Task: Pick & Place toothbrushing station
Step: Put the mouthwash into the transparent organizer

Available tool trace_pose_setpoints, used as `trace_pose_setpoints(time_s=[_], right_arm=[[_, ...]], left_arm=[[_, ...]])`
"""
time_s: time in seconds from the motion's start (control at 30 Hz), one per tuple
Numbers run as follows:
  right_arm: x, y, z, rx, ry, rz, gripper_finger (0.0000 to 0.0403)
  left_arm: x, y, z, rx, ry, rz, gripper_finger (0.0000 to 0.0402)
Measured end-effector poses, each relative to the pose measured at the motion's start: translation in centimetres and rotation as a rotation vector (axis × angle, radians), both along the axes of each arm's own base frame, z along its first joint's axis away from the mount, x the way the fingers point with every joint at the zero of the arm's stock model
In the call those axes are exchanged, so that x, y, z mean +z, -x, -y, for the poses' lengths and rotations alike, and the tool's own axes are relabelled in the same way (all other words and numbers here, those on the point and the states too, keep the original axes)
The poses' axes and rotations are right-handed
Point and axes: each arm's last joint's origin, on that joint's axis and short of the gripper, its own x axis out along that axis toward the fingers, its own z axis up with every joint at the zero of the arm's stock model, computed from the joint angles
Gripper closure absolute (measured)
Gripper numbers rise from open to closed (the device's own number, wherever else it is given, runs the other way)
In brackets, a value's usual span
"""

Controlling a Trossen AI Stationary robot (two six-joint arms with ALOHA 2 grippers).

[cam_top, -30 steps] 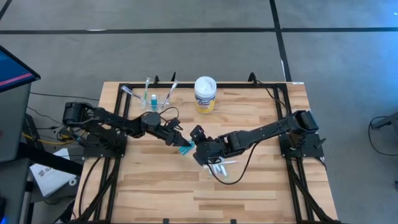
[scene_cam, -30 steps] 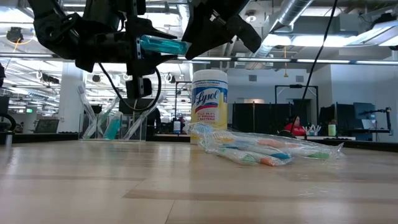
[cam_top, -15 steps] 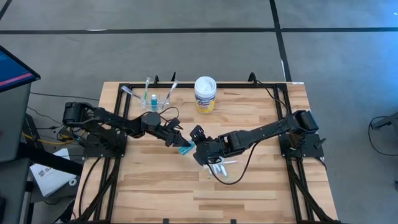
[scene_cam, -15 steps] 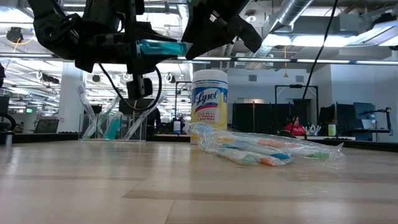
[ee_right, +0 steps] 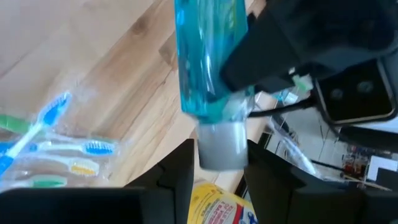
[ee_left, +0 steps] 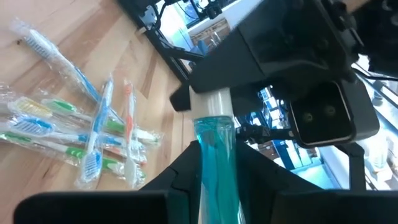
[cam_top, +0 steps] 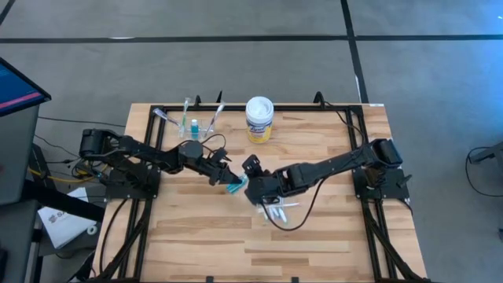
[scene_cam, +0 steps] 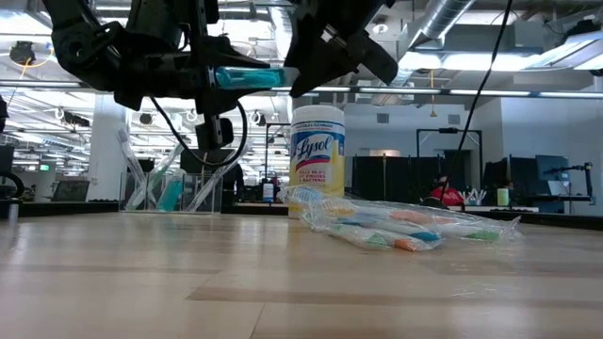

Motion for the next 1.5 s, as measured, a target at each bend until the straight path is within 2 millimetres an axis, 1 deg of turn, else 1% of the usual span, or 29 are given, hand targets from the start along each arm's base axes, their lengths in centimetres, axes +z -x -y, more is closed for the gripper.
trace_pose_setpoints(time_s=[0.17, 0.33, 0.47, 0.57, 0.73, 0.93, 1.03, 1.23, 1.5], right_arm=[[-0.3, 0.4, 0.5, -0.062, 0.019, -0.03, 0.0278], [-0.5, 0.6, 1.6, -0.155, -0.027, -0.033, 0.028], [-0.8, 0.7, 2.6, -0.233, -0.085, -0.038, 0.028], [-0.9, 0.7, 3.4, -0.27, -0.145, -0.048, 0.028], [-1.0, 0.7, 4.4, -0.312, -0.187, -0.043, 0.0281], [-0.9, 0.5, 4.7, -0.322, -0.201, -0.025, 0.0281], [-0.9, 0.4, 4.7, -0.322, -0.208, -0.012, 0.0281], [-0.8, 0.3, 4.8, -0.322, -0.211, -0.003, 0.0281], [-0.8, 0.2, 5.0, -0.326, -0.217, 0.011, 0.0281]], left_arm=[[0.2, 0.0, 0.0, 0.012, -0.03, 0.027, 0.0334], [0.1, 0.0, -0.1, 0.033, -0.043, 0.026, 0.0334], [0.8, 0.4, -0.2, 0.073, -0.084, 0.066, 0.0334], [1.3, 1.5, -0.2, 0.14, -0.117, 0.095, 0.0334], [1.5, 4.1, -0.3, 0.279, -0.165, 0.121, 0.0334], [0.2, 7.4, -0.5, 0.49, -0.23, 0.105, 0.0334], [-0.6, 8.7, -0.7, 0.583, -0.26, 0.093, 0.0334], [-1.6, 10.2, -0.9, 0.717, -0.285, 0.067, 0.0334], [-1.9, 10.5, -1.1, 0.808, -0.339, 0.041, 0.0334]])
